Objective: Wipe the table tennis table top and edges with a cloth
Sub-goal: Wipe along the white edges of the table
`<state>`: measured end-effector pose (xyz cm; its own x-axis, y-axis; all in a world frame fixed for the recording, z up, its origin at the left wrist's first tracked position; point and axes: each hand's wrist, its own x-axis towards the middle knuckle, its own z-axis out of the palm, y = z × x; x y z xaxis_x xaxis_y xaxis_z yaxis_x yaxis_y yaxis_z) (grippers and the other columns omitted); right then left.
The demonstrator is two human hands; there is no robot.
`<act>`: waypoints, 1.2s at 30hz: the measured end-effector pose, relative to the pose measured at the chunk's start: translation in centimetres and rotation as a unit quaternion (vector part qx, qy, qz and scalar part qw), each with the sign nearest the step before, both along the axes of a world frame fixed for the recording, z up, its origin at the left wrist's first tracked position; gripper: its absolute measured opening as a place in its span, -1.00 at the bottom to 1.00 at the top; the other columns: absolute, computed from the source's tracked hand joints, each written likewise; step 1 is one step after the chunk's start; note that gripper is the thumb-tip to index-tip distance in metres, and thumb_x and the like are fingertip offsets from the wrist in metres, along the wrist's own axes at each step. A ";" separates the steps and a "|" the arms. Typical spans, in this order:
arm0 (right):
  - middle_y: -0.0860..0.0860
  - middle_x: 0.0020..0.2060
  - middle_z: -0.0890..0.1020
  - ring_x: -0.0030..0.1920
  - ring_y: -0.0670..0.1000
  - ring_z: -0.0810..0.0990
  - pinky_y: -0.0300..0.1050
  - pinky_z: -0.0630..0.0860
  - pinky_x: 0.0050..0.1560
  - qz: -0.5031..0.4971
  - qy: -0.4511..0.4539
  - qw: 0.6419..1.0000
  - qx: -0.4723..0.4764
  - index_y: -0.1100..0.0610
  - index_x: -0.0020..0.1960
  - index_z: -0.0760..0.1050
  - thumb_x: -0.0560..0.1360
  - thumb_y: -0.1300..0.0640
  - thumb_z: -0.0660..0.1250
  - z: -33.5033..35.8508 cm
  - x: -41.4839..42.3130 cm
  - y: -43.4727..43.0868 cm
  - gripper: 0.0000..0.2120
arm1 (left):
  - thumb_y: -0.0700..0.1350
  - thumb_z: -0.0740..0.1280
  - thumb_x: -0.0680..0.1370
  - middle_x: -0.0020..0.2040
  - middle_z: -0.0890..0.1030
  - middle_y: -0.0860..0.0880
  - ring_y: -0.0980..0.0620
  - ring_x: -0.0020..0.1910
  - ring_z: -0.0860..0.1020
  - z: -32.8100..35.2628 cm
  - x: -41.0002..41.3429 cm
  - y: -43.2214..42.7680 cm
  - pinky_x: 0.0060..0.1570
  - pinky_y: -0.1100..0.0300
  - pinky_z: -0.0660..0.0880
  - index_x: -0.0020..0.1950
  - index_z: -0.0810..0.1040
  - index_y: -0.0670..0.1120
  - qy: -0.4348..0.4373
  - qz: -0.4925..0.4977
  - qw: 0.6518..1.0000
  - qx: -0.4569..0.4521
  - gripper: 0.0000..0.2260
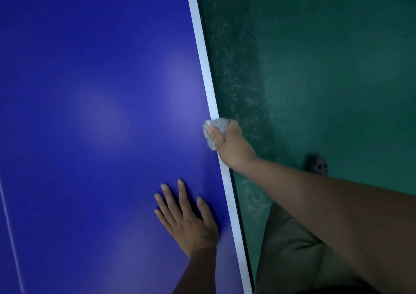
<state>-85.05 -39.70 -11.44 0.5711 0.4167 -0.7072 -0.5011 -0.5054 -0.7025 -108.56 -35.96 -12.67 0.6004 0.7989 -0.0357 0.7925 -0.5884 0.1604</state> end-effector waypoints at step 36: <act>0.17 0.38 0.44 0.32 0.23 0.53 0.23 0.53 0.30 0.018 -0.034 0.997 -0.066 0.20 0.44 0.28 0.72 -0.29 0.12 0.7 23.4 12.5 -0.41 | 0.25 0.08 0.72 0.76 0.11 0.04 0.00 0.75 0.01 0.9 41.0 21.5 0.71 -0.07 -0.08 0.73 0.23 0.13 -0.027 0.016 0.999 -0.005 -0.43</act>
<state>-61.60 -27.25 -10.73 0.6058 0.3436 -0.7175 -0.4352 -0.6119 -0.6605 -67.58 -14.45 -11.78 0.5766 0.8170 -0.0120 0.8003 -0.5617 0.2098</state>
